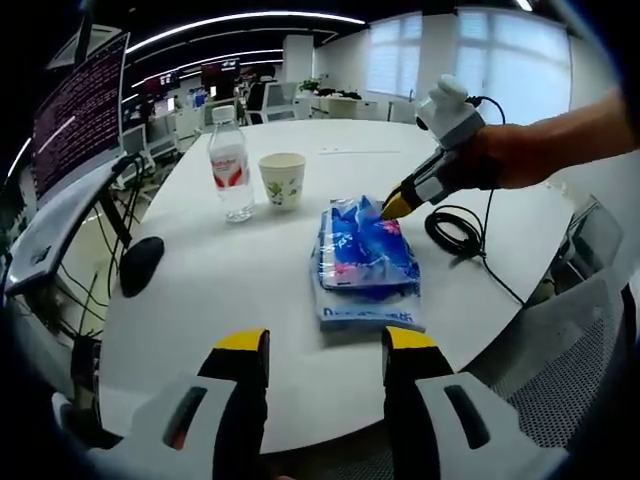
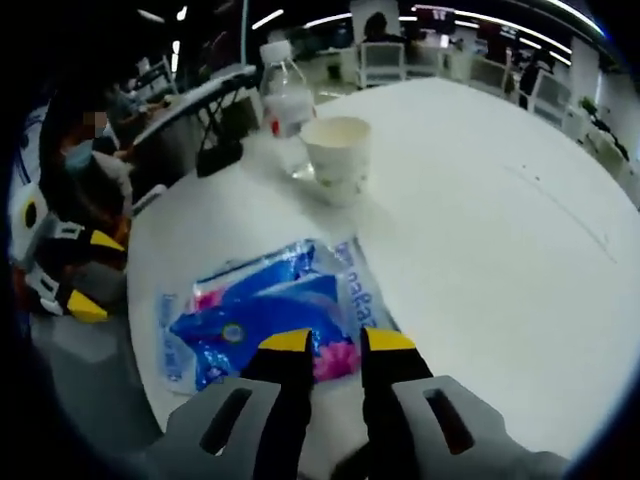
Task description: Arrange the tabletop items into an orderly group along one side of the table until the central work area is clear of visible clutter.
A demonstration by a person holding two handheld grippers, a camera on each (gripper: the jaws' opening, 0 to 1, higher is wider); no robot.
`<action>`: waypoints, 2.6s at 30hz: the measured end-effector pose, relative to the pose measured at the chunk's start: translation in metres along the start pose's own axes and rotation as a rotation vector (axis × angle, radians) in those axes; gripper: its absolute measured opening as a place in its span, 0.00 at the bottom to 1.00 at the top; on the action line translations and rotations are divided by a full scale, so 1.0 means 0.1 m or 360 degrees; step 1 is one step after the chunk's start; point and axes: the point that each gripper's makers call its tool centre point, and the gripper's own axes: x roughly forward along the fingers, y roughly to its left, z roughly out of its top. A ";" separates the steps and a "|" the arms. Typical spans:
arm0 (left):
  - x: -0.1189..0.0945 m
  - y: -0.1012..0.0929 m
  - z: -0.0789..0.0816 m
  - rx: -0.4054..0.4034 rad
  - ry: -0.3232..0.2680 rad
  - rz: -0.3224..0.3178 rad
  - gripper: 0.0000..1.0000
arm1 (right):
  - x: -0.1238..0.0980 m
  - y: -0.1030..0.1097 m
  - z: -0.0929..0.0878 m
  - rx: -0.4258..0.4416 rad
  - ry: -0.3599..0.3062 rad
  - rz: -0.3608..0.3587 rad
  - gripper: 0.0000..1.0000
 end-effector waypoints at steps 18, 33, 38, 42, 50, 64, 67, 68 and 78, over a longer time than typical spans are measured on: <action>0.01 -0.03 0.01 0.0011 -0.0005 -0.0015 0.44 | -0.21 0.10 -0.19 0.0115 -0.0058 -0.0006 0.00; -0.02 0.01 0.05 -0.0036 -0.0065 -0.0011 0.44 | -0.39 0.57 -0.57 0.0302 -0.0031 0.0032 0.04; -0.03 -0.01 0.08 -0.0061 -0.0095 -0.0037 0.44 | -0.43 0.75 -0.51 0.0344 -0.0068 0.0079 0.08; -0.02 -0.02 0.07 -0.0073 -0.0090 -0.0054 0.44 | -0.43 0.81 -0.52 0.0310 -0.0051 0.0058 0.10; 0.00 -0.01 0.06 -0.0158 -0.0093 -0.0094 0.43 | -0.44 0.72 -0.44 0.0419 -0.0105 0.0001 0.13; 0.06 0.01 0.10 -0.0448 -0.0113 -0.0168 0.41 | -0.41 0.69 -0.46 0.0466 -0.0090 -0.0064 0.17; 0.10 0.05 0.11 -0.0478 -0.0110 -0.0163 0.41 | -0.40 0.68 -0.46 0.0461 -0.0079 -0.0070 0.20; 0.13 0.04 0.11 -0.0479 -0.0107 -0.0163 0.41 | -0.40 0.67 -0.46 0.0461 -0.0077 -0.0072 0.20; 0.37 0.04 0.14 -0.0504 -0.0067 -0.0164 0.37 | -0.34 0.63 -0.40 0.0463 -0.0072 -0.0062 0.19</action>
